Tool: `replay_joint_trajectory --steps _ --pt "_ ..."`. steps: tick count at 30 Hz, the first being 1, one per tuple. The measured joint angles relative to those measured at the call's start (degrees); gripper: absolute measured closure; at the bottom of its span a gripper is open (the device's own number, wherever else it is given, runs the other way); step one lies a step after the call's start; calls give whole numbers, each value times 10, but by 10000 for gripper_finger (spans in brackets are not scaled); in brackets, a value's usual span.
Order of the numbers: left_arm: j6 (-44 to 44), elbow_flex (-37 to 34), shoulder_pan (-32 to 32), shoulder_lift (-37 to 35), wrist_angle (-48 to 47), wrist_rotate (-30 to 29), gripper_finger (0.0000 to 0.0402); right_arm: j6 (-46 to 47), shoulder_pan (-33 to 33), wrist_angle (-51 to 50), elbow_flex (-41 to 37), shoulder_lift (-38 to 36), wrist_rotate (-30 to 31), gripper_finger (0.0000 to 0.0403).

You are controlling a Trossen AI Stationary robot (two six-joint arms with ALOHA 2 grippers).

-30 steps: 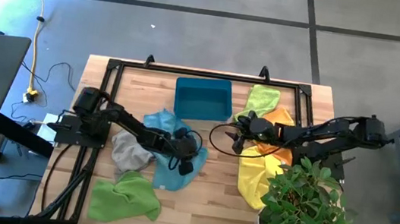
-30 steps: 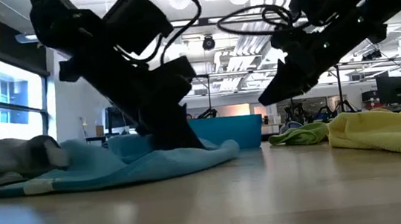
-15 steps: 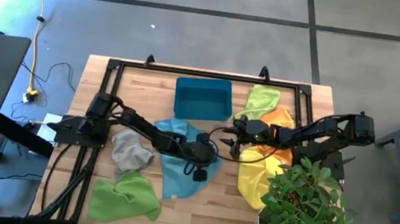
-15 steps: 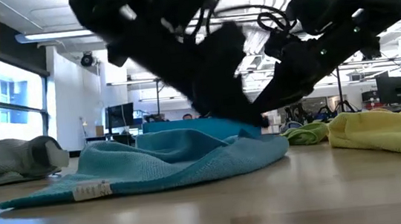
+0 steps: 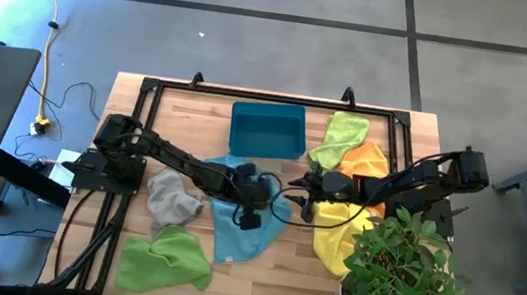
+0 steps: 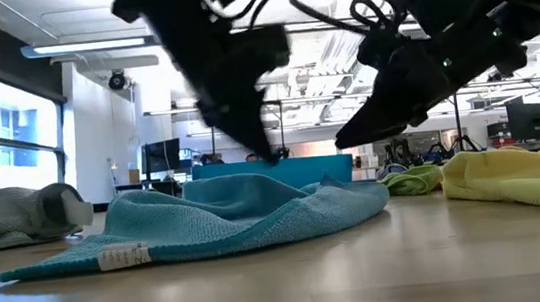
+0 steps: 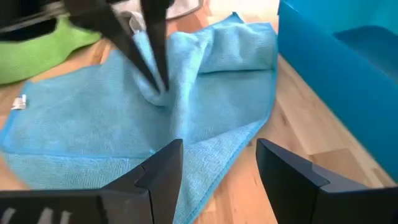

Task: Fold microfiber towels
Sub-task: Fold the blue microfiber cloth

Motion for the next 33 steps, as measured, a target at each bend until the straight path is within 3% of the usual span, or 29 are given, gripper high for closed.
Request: replay_joint_trajectory --steps 5,15,21,33 --pt "-63 -1 -7 4 -95 3 385 0 5 30 10 50 11 206" --pt "-61 -1 -16 30 -65 8 385 -26 8 11 79 141 -7 206" --pt "-57 -4 -7 29 -56 -20 385 -26 19 -103 98 135 -10 206" --pt "-49 -5 23 30 -35 -22 385 -8 70 -271 101 70 -10 206"
